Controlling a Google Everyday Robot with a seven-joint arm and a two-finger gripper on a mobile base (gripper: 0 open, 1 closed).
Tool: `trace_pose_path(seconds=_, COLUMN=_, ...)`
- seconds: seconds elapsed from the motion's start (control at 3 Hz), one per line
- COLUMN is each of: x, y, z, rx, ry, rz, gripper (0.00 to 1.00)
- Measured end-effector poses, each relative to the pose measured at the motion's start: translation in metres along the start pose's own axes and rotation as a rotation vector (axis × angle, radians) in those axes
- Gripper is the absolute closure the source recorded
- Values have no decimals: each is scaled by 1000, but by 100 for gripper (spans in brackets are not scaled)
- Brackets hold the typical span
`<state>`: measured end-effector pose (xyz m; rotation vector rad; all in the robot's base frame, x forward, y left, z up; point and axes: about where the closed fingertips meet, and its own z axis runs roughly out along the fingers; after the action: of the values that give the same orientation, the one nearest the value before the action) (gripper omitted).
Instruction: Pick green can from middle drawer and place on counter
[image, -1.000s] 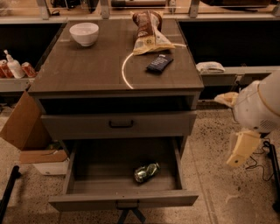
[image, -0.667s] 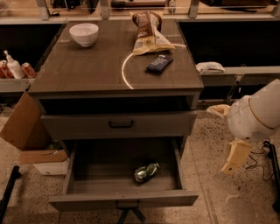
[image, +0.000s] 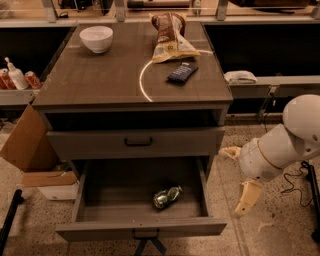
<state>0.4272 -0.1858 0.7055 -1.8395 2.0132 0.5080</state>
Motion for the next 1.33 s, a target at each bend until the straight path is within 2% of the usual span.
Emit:
trace_pose_path(seconds=0.33, x=0, y=0, z=0, rx=0, ry=0, rz=0, gripper=0)
trace_pose_path(seconds=1.0, x=-8, y=-8, z=44, rx=-45, ry=0, rz=-25, gripper=0)
trace_pose_path(seconds=1.33, x=-17, y=-16, z=102, rx=-101, ry=-23, rz=-21, gripper=0)
